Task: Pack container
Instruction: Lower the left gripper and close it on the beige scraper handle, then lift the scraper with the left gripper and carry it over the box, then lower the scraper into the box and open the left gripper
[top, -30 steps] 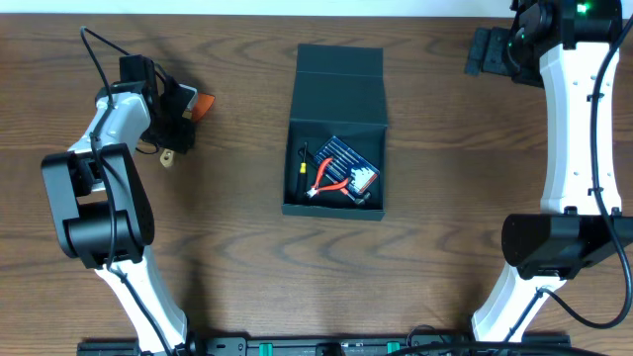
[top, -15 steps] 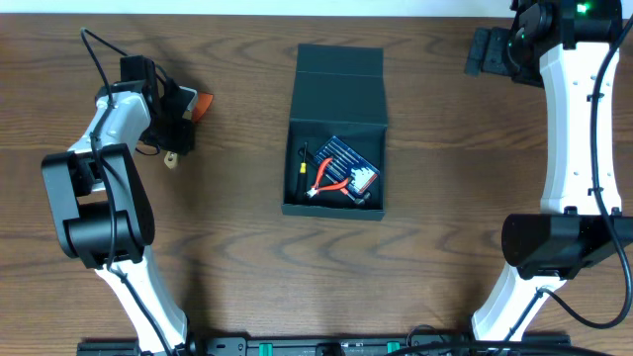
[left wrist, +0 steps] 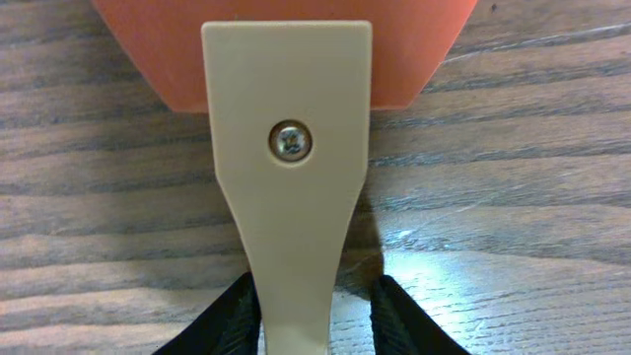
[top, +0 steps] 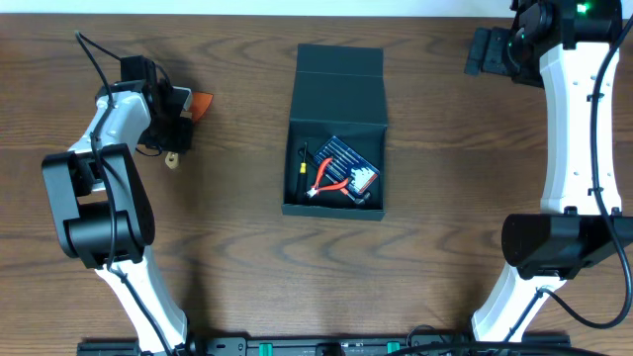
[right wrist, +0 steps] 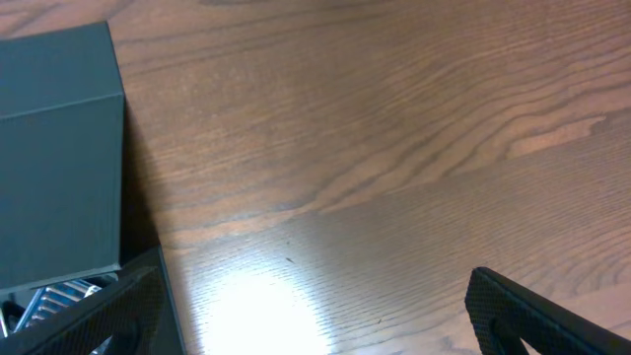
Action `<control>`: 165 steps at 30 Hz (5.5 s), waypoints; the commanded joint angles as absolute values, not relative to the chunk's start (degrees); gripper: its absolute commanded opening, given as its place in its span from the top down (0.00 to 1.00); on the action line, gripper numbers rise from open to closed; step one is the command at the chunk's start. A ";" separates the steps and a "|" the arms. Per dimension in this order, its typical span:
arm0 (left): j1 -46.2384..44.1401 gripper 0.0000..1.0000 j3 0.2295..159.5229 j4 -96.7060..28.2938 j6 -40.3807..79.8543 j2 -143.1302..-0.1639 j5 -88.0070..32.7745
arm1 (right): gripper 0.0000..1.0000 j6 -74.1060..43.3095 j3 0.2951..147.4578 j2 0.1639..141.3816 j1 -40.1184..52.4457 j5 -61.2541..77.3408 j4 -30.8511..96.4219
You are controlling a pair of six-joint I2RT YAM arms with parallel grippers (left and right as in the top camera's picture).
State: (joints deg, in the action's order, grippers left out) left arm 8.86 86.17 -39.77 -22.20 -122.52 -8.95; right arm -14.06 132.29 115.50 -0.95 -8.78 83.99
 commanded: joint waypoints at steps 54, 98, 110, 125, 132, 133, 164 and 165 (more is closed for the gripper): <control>8.64 0.92 89.93 -43.51 -19.16 -125.34 -8.32 | 0.01 -14.76 133.38 115.50 -0.67 -8.78 84.03; 5.17 0.94 90.00 -42.41 -18.72 -99.72 -7.92 | 0.01 -14.76 133.38 115.50 -0.67 -8.78 84.01; -6.09 0.94 90.00 -42.41 -18.72 -97.38 -7.94 | 0.01 -14.76 133.38 115.50 -0.67 -8.78 84.01; -22.02 0.94 89.97 -46.30 -18.70 -97.38 -7.94 | 0.01 -14.76 133.38 115.50 -0.73 -8.78 84.01; -27.16 0.94 89.97 -47.75 -18.72 -97.41 -8.01 | 0.01 -14.76 133.38 115.50 -0.71 -8.78 84.01; -27.68 0.94 89.97 -47.83 -18.72 -97.41 -8.25 | 0.01 -14.76 133.38 115.50 -0.71 -8.78 84.01; -32.99 0.94 87.59 -53.58 -20.97 -102.61 -14.61 | 0.01 -14.76 133.38 115.50 -0.71 -8.78 84.01; -32.99 0.94 87.57 -53.60 -20.97 -102.85 -14.61 | 0.01 -14.76 133.38 115.50 -0.71 -8.78 84.01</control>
